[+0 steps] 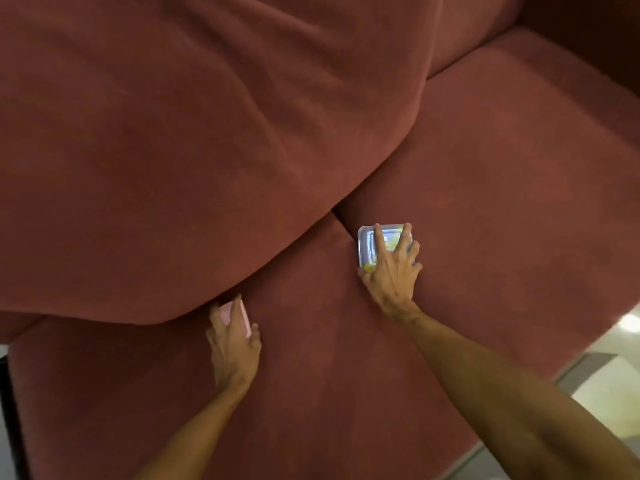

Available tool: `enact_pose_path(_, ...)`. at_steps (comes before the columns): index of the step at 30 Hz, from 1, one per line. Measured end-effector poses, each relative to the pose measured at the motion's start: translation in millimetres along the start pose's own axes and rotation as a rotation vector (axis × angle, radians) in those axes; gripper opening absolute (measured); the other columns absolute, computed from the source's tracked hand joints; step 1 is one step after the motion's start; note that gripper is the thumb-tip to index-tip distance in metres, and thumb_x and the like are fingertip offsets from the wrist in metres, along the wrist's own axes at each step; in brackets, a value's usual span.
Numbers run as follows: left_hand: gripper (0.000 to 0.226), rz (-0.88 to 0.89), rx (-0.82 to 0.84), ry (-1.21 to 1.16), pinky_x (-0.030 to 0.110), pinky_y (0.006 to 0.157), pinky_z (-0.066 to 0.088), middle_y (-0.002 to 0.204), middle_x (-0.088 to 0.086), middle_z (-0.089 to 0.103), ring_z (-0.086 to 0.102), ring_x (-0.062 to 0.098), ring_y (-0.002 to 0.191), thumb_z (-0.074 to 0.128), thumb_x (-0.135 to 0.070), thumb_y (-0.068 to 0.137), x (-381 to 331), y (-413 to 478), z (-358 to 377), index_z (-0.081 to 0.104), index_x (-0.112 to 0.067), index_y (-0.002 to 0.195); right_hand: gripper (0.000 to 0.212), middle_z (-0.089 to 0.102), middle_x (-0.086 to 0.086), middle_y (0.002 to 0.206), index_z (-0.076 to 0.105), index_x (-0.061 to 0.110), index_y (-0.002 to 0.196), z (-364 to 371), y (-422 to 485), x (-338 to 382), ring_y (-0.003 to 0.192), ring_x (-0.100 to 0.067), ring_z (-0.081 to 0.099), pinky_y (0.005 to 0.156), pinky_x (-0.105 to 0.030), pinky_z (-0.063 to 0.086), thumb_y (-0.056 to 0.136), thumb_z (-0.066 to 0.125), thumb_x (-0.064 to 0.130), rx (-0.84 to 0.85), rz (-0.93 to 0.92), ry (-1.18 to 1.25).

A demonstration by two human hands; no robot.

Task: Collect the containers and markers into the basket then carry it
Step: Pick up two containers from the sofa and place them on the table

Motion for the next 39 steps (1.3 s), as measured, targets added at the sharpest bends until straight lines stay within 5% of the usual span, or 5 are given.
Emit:
enact_pose_path(5,0.069,0.181,0.038,-0.091,0.046,0.111,0.038,0.161,0.002,0.015,0.034,0.032,0.139,0.063,-0.025,0.092,-48,-31,-15,0.029,-0.039,0.151,0.091,0.019,-0.013,0.161,0.035,0.04,0.148,-36,-39,-4,0.13,-0.039,0.038,0.09,-0.055,0.045,0.066,0.071,0.06,-0.014,0.029,0.11)
enact_pose_path(18,0.07,0.75,0.284,-0.191,0.042,0.11,0.038,0.16,0.006,0.02,0.037,0.03,0.136,0.064,-0.019,0.088,-185,-235,-72,0.034,-0.037,0.149,0.086,0.022,-0.011,0.16,0.038,0.04,0.148,-195,-308,-90,0.131,-0.036,0.038,0.093,-0.051,0.044,0.069,0.059,0.066,-0.305,0.397,0.262)
enact_pose_path(24,0.07,1.025,0.463,-0.126,0.041,0.113,0.034,0.158,0.013,0.025,0.036,0.033,0.137,0.067,-0.016,0.086,-207,-378,-29,0.04,-0.028,0.149,0.087,0.02,-0.012,0.163,0.035,0.034,0.151,-194,-455,-188,0.142,-0.036,0.031,0.109,-0.052,0.038,0.074,0.066,0.062,-0.441,0.655,0.366)
enact_pose_path(33,0.066,1.387,0.654,0.1,0.044,0.11,0.041,0.159,0.014,0.022,0.039,0.036,0.137,0.064,-0.021,0.09,-186,-594,57,0.036,-0.027,0.15,0.085,0.028,-0.006,0.155,0.043,0.034,0.145,-151,-688,-325,0.13,-0.031,0.042,0.094,-0.045,0.048,0.071,0.076,0.058,-0.539,1.078,0.392)
enact_pose_path(39,0.061,1.452,0.845,0.091,0.054,0.116,0.032,0.163,0.011,0.018,0.028,0.034,0.144,0.046,-0.042,0.095,-188,-659,134,0.034,-0.026,0.152,0.086,0.027,-0.008,0.155,0.04,0.035,0.147,-100,-747,-391,0.131,-0.032,0.041,0.094,-0.046,0.047,0.071,0.073,0.059,-0.489,1.225,0.375)
Point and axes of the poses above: each hand's wrist, its own y-axis towards the middle knuckle, its own z-axis out of the palm, x = y × z, the point moved 10 cm from there along y, towards the middle knuckle
